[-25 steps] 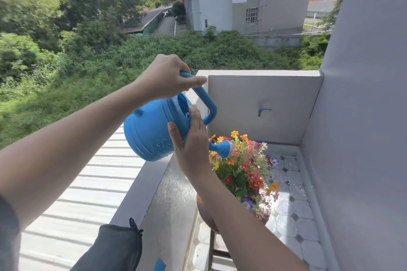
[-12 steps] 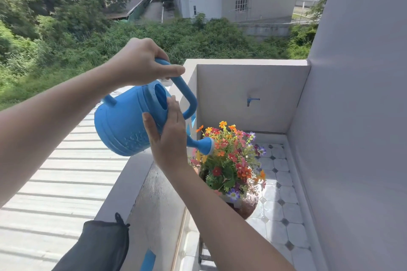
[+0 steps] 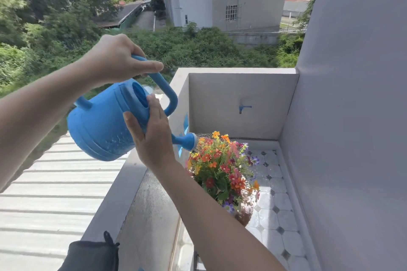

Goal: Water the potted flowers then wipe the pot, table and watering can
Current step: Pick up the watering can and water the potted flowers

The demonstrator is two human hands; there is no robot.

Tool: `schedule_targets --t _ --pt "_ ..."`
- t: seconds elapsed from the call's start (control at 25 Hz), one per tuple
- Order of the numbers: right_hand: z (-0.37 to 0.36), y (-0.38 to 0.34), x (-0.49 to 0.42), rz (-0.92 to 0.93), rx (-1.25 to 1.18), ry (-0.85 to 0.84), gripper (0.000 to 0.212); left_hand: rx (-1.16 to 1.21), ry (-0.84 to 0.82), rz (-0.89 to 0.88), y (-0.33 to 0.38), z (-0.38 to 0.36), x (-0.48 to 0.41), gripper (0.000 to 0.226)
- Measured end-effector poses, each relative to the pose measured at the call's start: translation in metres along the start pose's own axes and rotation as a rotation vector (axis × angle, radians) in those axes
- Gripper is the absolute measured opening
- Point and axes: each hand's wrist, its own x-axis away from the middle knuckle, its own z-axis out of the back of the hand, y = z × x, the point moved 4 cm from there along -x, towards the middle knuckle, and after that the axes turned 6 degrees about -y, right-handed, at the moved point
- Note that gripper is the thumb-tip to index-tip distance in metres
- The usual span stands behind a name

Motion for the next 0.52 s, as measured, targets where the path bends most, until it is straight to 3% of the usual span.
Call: schedule_targets --t 0.2,0.4,0.52 --pt "0.005 -0.012 0.023 -0.036 -0.026 0.018 0.069 0.037 -0.08 -0.003 0.009 -0.002 0.005 0.037" --pt "0.023 -0.023 0.021 0.016 0.02 0.069 0.081 0.107 -0.048 -0.018 0.02 0.006 0.01 0.041" --pt "0.025 -0.029 0.018 0.021 0.018 0.083 0.075 0.099 -0.027 -0.01 0.028 0.013 0.014 0.043"
